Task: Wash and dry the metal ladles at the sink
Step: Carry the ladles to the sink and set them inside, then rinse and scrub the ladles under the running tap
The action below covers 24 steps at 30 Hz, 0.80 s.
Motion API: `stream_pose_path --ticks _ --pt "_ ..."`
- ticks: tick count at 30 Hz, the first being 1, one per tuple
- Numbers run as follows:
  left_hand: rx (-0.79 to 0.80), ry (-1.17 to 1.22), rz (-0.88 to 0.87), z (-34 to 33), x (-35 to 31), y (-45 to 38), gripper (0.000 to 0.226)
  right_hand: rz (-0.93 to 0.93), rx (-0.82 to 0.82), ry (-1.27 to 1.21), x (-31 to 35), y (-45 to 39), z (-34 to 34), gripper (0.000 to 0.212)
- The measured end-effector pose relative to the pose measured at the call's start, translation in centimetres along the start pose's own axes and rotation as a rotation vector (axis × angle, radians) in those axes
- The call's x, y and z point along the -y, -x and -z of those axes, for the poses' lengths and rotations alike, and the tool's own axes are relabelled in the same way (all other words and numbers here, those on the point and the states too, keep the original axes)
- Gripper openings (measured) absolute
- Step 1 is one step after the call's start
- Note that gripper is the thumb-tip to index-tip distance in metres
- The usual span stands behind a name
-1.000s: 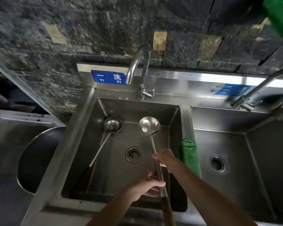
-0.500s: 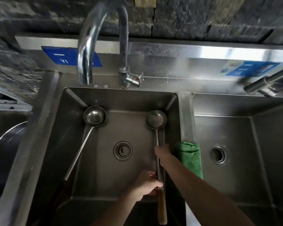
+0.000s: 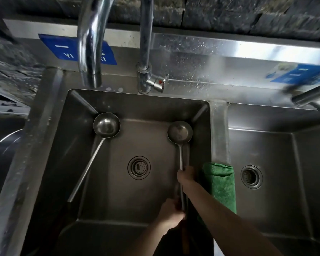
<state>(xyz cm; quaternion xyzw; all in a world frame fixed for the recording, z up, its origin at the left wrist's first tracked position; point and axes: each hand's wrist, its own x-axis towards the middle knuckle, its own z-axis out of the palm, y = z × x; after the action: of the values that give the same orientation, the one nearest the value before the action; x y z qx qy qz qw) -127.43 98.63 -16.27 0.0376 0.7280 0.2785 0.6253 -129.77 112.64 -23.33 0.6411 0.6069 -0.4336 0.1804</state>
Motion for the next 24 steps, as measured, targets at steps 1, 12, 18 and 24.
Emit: stream_pose_path --ticks 1,12,18,24 --pt "0.007 0.000 -0.003 0.0 0.3 -0.4 0.031 0.007 -0.008 0.005 -0.1 -0.2 -0.2 0.035" --pt "-0.206 -0.029 -0.296 7.7 -2.0 1.8 0.023 0.364 -0.019 0.107 5.2 6.5 4.1 0.050" --pt "-0.668 0.018 -0.661 23.5 -13.5 6.2 0.018 0.834 -0.149 -0.141 16.2 12.0 10.5 0.049" --pt "-0.704 -0.116 -0.896 31.5 -24.1 4.6 0.060 0.883 -0.049 -0.006 25.8 13.9 13.4 0.061"
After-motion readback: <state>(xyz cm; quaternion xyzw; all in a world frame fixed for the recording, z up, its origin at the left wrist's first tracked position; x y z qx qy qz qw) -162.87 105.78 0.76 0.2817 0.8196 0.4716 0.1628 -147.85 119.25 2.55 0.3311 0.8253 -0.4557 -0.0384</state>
